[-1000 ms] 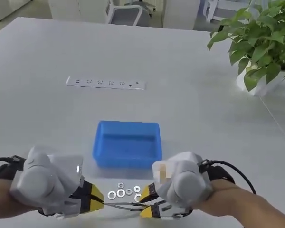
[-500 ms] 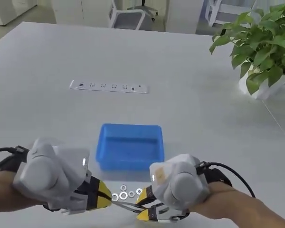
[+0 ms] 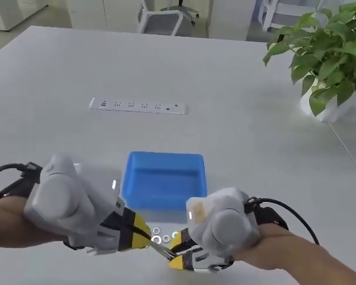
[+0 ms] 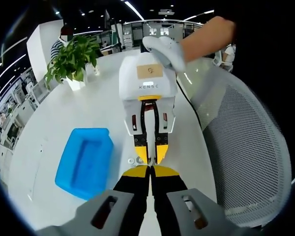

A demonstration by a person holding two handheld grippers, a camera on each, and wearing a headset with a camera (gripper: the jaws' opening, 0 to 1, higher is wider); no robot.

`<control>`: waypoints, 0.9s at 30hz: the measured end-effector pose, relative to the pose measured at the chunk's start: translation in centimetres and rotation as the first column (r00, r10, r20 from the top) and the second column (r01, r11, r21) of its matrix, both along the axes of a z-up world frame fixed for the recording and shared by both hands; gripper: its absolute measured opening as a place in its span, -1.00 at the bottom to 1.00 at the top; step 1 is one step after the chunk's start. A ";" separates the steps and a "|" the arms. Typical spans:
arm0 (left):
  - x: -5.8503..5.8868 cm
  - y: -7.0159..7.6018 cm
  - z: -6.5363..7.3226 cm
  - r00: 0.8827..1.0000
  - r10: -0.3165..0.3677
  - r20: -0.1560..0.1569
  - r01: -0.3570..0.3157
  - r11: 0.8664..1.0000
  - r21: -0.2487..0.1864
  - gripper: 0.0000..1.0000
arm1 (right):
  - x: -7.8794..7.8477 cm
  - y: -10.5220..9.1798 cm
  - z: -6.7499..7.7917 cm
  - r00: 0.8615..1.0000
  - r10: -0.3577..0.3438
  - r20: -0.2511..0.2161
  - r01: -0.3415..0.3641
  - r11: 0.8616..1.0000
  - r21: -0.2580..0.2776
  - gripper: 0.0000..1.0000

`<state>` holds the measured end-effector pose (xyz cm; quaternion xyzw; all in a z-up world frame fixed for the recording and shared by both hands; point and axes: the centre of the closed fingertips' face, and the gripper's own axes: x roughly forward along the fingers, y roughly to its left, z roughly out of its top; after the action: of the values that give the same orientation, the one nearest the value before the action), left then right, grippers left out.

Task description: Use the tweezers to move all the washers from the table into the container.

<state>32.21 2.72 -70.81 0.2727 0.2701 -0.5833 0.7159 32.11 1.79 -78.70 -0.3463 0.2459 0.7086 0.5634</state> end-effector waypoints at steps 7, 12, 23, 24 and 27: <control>0.2 -0.8 1.2 1.000 -0.010 0.015 0.011 1.000 -0.020 -0.90 | 0.1 0.5 0.6 1.000 -0.011 -0.002 0.012 1.000 0.023 -0.76; 0.2 -1.4 1.7 1.000 -0.021 0.023 0.021 1.000 -0.023 -0.90 | 0.1 0.9 0.7 1.000 -0.012 -0.002 0.012 1.000 0.029 -0.76; 0.2 -2.2 1.9 0.999 -0.031 0.021 0.032 0.999 -0.037 -0.90 | -0.1 1.3 1.0 1.000 -0.018 -0.012 0.019 0.999 0.046 -0.76; 0.3 -2.2 1.8 0.999 -0.030 0.018 0.031 0.999 -0.039 -0.90 | -0.1 1.3 1.0 1.000 -0.018 -0.011 0.019 0.999 0.046 -0.76; 0.3 -2.3 1.7 0.999 -0.031 0.015 0.031 0.999 -0.038 -0.90 | -0.1 1.3 0.8 1.000 -0.020 -0.012 0.020 0.999 0.044 -0.76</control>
<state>32.52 0.43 -69.09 0.2675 0.2494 -0.5973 0.7138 31.96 3.07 -77.88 -0.3270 0.2369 0.7102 0.5766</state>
